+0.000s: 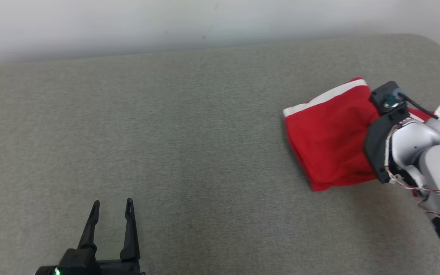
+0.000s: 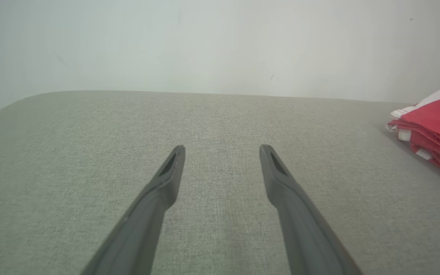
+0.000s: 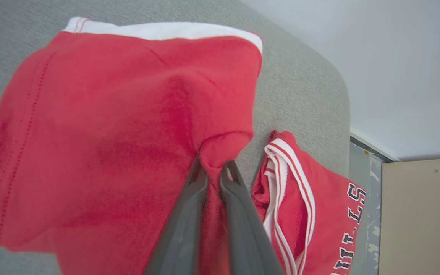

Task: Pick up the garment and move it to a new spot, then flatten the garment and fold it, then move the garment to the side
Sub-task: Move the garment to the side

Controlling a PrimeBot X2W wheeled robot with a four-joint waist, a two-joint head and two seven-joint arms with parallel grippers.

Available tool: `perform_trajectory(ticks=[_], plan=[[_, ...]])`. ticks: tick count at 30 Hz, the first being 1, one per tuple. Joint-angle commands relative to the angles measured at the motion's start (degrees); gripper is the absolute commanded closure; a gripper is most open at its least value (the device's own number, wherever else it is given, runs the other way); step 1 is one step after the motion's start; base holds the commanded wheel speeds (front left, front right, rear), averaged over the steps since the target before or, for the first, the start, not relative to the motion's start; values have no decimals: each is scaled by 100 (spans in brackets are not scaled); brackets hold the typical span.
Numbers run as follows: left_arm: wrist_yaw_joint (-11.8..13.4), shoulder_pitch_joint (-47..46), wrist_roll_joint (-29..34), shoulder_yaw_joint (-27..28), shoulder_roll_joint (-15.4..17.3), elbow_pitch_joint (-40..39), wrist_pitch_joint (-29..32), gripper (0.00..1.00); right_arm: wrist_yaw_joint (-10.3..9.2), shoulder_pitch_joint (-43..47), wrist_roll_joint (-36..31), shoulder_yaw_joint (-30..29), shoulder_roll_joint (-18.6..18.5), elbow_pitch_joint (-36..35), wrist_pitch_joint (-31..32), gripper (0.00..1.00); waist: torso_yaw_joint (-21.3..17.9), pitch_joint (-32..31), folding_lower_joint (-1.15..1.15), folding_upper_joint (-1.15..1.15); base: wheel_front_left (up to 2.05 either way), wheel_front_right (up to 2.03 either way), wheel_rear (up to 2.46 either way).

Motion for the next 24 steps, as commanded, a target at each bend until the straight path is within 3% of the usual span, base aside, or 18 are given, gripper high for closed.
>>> perform_trajectory(ticks=[1, 15, 22, 24], plan=[[-2, -46, 38, 8, -1, -19, -15, 0, 3, -12, -3, 34, -109, -35, -54, 100, -280, 25, 0, 0, 0, 0, 0], [-196, -186, 225, 78, -2, 25, -15, 0, 2, 374, -109, -150, -1449, 109, -557, 100, -345, 353, 0, 0, 0, 0, 0], [-263, -261, 310, 151, -2, 57, -15, 0, 1, 627, -159, -713, -2003, 335, -681, 100, -200, 521, 0, 0, 0, 0, 0], [-294, -281, 329, 135, -2, 53, -15, 0, 2, 736, -204, -921, -2002, 468, -759, 100, -140, 574, 0, 0, 0, 0, 0]])
